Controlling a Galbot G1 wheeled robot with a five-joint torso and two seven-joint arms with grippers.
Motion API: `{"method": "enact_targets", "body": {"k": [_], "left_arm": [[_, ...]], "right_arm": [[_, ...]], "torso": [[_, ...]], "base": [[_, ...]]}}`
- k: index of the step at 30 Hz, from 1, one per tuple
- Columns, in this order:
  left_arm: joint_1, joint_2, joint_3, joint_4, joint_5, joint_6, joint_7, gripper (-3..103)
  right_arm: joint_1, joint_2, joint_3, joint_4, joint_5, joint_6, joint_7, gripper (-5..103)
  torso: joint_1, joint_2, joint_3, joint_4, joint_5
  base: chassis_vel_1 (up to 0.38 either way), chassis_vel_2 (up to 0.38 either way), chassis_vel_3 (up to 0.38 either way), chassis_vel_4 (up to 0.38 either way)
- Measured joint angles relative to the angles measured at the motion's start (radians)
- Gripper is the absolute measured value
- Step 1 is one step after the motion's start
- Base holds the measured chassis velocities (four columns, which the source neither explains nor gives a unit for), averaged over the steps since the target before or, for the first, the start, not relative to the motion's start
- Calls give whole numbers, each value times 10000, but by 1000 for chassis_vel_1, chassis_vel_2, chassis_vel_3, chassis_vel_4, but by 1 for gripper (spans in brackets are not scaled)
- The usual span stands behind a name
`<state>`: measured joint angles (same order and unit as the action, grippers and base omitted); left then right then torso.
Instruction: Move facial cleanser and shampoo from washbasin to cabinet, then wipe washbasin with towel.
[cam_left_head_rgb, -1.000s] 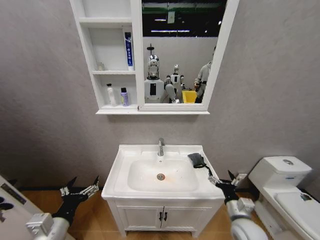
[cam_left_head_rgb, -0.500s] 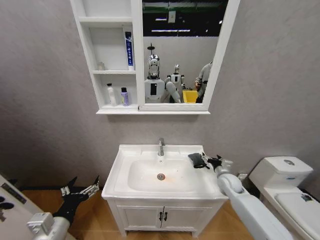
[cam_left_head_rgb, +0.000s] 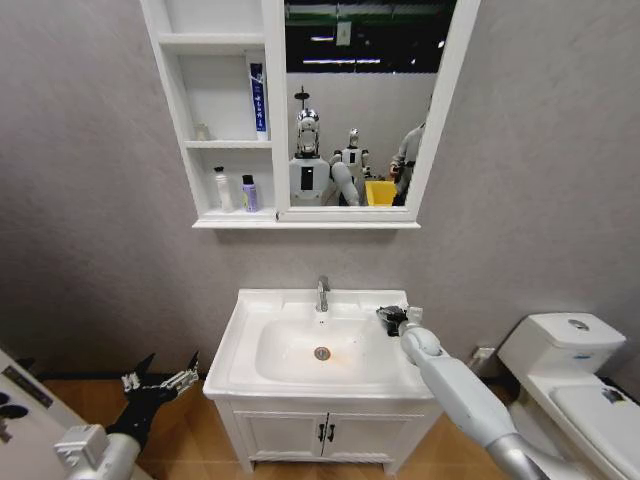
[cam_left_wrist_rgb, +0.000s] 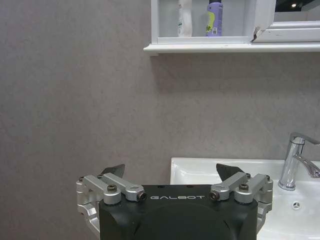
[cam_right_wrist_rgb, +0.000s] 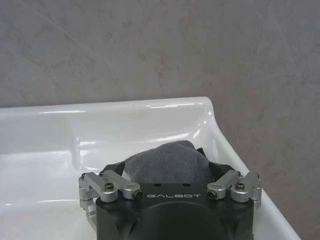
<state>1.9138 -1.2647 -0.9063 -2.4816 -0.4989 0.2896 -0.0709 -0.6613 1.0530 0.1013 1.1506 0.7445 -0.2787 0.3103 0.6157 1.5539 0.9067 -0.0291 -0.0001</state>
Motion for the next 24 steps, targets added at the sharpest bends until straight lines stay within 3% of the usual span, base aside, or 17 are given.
{"method": "enact_targets", "body": {"k": [6, 12, 14, 16, 21, 23, 24], "left_arm": [[0, 4, 2, 1, -3, 0, -3, 100], [0, 6, 2, 1, -4, 0, -6, 100], [0, 6, 2, 2, -3, 1, -9, 100], [0, 6, 2, 1, -4, 1, -9, 100], [0, 6, 3, 2, -4, 1, -12, 100], [0, 6, 3, 2, -4, 1, -13, 100], [0, 6, 2, 2, -4, 1, -13, 100]], "right_arm": [[-58, -13, 24, -273, -38, -1, -215, 95], [-58, 55, 47, -386, -10, -53, -321, 81], [-83, 46, 64, -329, 108, -126, -331, 65], [-101, 31, 70, -295, 158, -155, -329, 65], [-231, -48, 135, -110, 428, -299, -246, 42], [-252, -56, 144, -93, 439, -307, -242, 42], [-333, -85, 180, -39, 474, -319, -245, 32]], "torso": [[-1, 1, 0, -1, 0], [0, 0, -1, 0, 0], [-1, 1, -1, 1, 0], [-1, 1, -1, 1, -1], [-1, 1, -1, 2, -1], [-1, 1, -1, 3, -1], [-1, 1, -2, 2, -1]], "base": [[0, 0, 0, 0], [0, 0, 0, 0], [0, 0, 0, 0], [0, 0, 0, 0], [0, 0, 0, 0], [0, 0, 0, 0], [0, 0, 0, 0]]}}
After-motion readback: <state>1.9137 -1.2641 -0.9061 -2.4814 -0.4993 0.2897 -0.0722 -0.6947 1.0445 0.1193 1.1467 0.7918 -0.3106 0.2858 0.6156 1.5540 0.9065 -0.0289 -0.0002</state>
